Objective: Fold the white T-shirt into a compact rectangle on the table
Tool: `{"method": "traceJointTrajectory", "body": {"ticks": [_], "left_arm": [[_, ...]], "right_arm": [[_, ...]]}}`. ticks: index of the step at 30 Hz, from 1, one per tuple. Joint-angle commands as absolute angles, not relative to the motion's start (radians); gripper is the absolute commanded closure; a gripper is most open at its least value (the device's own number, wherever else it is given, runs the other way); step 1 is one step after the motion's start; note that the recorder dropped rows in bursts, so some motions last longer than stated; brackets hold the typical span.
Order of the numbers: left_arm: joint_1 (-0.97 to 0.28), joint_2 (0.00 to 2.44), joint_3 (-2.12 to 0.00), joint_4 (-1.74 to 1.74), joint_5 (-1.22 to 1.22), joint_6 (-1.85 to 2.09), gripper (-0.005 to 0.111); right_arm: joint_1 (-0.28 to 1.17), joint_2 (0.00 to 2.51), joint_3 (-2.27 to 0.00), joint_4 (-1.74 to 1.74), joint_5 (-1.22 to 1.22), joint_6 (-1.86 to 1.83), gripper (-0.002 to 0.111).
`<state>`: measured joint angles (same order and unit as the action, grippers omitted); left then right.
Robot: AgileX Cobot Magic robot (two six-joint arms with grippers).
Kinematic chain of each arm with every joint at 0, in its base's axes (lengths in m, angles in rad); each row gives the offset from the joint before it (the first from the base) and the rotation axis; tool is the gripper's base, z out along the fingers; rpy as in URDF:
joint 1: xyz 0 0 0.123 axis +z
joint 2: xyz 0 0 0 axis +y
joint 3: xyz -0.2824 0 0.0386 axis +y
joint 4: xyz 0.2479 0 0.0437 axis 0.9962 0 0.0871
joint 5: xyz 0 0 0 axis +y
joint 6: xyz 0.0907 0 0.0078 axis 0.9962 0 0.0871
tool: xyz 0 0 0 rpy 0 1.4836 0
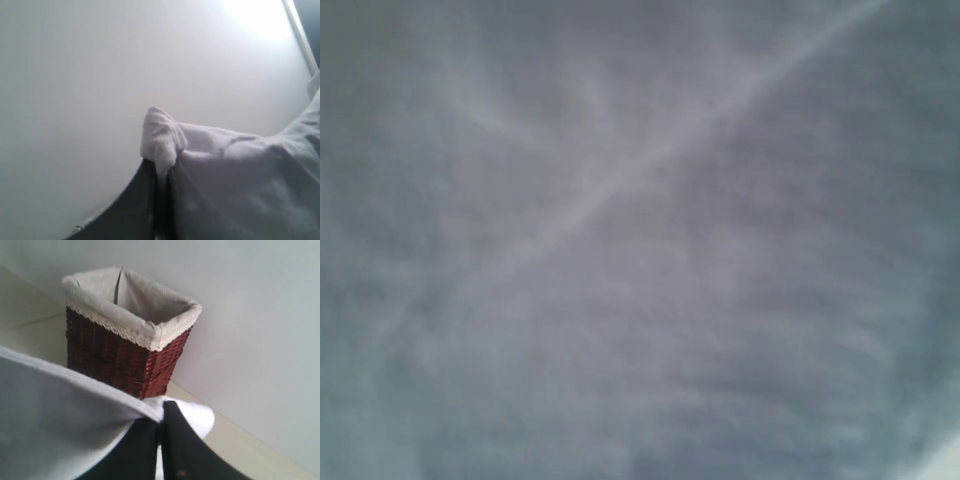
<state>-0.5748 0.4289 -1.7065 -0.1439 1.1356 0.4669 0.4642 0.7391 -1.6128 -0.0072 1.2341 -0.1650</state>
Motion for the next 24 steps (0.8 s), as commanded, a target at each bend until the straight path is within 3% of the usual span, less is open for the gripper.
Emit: {"method": "traceJointTrajectory", "body": {"ticks": [1, 11, 18, 24], "left_arm": [[-0.580, 0.454, -1.728, -0.069, 1.221, 0.380, 0.107], [-0.628, 0.588, -1.390, 0.320, 1.215, 0.305, 0.107], [-0.628, 0.810, -1.061, 0.547, 0.951, 0.216, 0.107], [-0.602, 1.044, -0.910, 0.912, 0.736, -0.158, 0.107]], "right_arm": [[0.465, 0.686, -1.627, -0.014, 1.221, -0.078, 0.108], [0.465, 0.820, -1.387, -0.279, 1.221, 0.052, 0.108], [0.465, 1.129, -1.211, -0.580, 1.221, 0.133, 0.108], [0.424, 1.411, -1.194, -0.744, 1.027, 0.292, 0.108]]}}
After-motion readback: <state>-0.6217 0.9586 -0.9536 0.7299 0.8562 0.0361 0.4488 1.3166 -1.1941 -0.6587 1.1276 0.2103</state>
